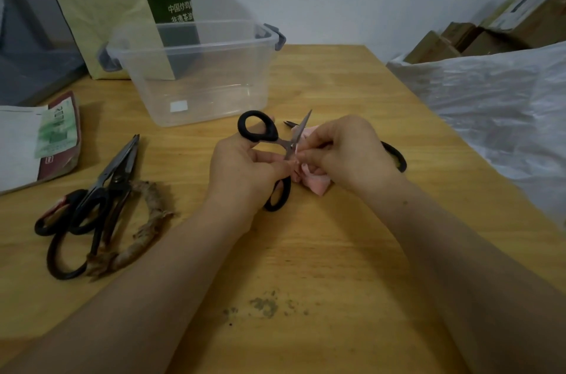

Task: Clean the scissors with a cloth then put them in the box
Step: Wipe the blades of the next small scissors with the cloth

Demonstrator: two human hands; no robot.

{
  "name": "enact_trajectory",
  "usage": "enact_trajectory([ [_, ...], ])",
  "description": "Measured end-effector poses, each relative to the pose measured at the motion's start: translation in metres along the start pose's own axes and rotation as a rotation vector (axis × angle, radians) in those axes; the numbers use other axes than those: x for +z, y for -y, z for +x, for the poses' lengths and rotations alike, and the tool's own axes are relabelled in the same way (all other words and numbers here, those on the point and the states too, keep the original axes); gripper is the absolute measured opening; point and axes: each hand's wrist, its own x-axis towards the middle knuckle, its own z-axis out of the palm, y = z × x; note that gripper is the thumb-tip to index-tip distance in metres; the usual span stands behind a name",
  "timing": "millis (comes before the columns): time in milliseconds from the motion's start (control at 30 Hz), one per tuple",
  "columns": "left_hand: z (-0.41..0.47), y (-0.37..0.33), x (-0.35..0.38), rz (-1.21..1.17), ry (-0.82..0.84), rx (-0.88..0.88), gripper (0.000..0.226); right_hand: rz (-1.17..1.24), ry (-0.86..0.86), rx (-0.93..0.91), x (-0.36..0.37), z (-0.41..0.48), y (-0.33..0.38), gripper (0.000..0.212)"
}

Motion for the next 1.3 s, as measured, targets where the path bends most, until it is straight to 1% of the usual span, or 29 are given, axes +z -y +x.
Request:
enact_trajectory([
  [67,0.001,-0.001,0.000,-0.032,-0.004,-0.012,0.050,-0.123,0.044,-0.011,0.000,-0.001,0.002,0.010],
  [100,0.001,-0.001,0.001,-0.056,-0.007,-0.030,0.050,-0.121,0.039,0.001,-0.002,-0.001,0.002,0.009],
  [167,0.003,0.000,0.000,-0.087,-0.021,-0.061,0.048,-0.041,-0.054,-0.008,-0.005,-0.001,0.002,0.014],
  [233,0.005,0.001,-0.002,-0.091,-0.028,-0.071,0.046,0.098,-0.151,-0.044,-0.005,-0.002,0.004,0.019],
  [267,0.005,0.002,-0.002,-0.082,-0.027,-0.069,0.047,0.155,-0.156,-0.054,-0.005,-0.002,0.005,0.019],
  [333,0.005,0.003,-0.002,-0.055,-0.022,-0.048,0.042,0.194,-0.107,-0.037,0.000,-0.002,0.007,0.012],
  [433,0.002,0.002,0.001,0.005,-0.013,-0.005,0.044,0.126,-0.065,-0.017,0.003,-0.001,0.006,0.006],
  [467,0.001,0.002,0.002,0.015,-0.012,0.002,0.045,0.102,-0.066,-0.021,0.004,-0.001,0.006,0.009],
  [567,0.001,0.002,0.003,0.011,-0.018,0.003,0.046,0.068,-0.045,-0.048,0.005,-0.002,0.007,0.028],
  [600,0.002,0.002,0.002,0.011,-0.022,0.004,0.047,0.037,-0.027,-0.073,0.006,-0.003,0.008,0.028],
  [667,0.002,0.001,0.001,0.006,-0.026,0.004,0.046,-0.066,0.007,-0.159,0.007,-0.004,0.008,0.019],
  [700,0.002,0.001,0.001,0.001,-0.025,0.003,0.046,-0.098,0.024,-0.166,0.006,-0.003,0.007,0.018],
  [767,0.003,0.002,0.002,0.005,-0.025,-0.003,0.046,-0.026,0.046,-0.083,0.001,-0.003,0.006,0.023],
  [833,0.003,0.003,0.002,0.022,-0.028,-0.003,0.046,0.133,-0.042,-0.042,-0.003,-0.003,0.005,0.023],
  [900,0.003,0.004,0.002,0.040,-0.030,0.010,0.046,0.186,-0.099,-0.064,-0.003,-0.003,0.004,0.022],
  [1033,0.004,0.005,0.000,0.062,-0.038,0.026,0.042,0.033,0.031,-0.113,0.003,-0.003,0.004,0.027],
  [1100,0.004,0.005,-0.001,0.067,-0.034,0.037,0.044,0.010,0.086,-0.073,-0.001,-0.003,0.004,0.025],
  [1167,0.004,0.004,0.000,0.058,-0.028,0.023,0.047,-0.062,0.112,-0.011,-0.005,-0.002,0.002,0.026],
  [1233,0.006,0.004,0.000,0.024,-0.014,-0.025,0.047,-0.113,0.034,0.018,-0.009,0.000,-0.001,0.030],
  [1300,0.007,0.004,-0.002,-0.043,0.000,-0.097,0.048,-0.011,-0.080,0.031,-0.011,0.001,-0.003,0.023],
])
